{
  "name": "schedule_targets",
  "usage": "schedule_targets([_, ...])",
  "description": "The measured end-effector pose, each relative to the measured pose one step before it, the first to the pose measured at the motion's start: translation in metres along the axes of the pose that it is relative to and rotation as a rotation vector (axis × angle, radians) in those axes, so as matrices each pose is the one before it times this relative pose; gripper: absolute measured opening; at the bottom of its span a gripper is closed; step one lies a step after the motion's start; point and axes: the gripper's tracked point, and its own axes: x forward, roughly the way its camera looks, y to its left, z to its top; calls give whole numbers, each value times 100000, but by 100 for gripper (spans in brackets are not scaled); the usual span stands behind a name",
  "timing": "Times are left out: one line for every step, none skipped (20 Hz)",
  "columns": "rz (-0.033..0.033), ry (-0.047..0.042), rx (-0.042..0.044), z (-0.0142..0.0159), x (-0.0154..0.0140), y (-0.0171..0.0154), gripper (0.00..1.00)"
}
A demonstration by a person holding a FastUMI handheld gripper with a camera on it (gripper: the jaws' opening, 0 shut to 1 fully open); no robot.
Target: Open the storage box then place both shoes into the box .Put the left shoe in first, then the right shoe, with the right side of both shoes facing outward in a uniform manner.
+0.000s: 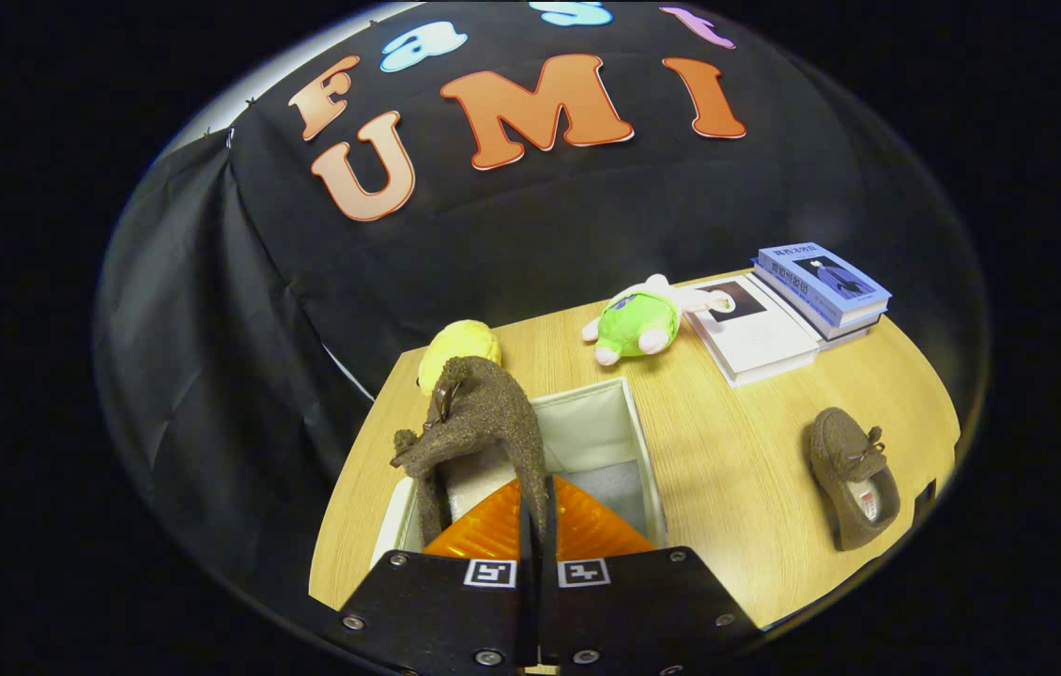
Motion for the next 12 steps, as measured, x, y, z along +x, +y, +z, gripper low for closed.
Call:
schedule_targets([-1027, 944, 1708, -603, 192, 92, 2])
schedule_targets([-1499, 957, 1619, -561, 354, 58, 2])
schedule_targets([-543, 1078, 781, -471, 132, 282, 2])
schedule_targets([-433, 162, 99, -218, 198, 291, 2])
schedule_targets([371, 174, -23, -166, 33, 455, 2])
schedule_targets([-58, 238, -465, -143, 91, 461, 2])
schedule_targets([-918, 818, -359, -402, -97, -32, 2])
schedule_targets([311, 181, -469, -340, -98, 354, 2])
schedule_targets([-87, 197, -527, -335, -119, 355, 2])
schedule_targets([74, 1415, -206, -605, 54, 161, 2])
schedule_targets([-174, 1081, -149, -675, 281, 36, 2])
schedule_targets([73, 1624, -538, -586, 323, 71, 3])
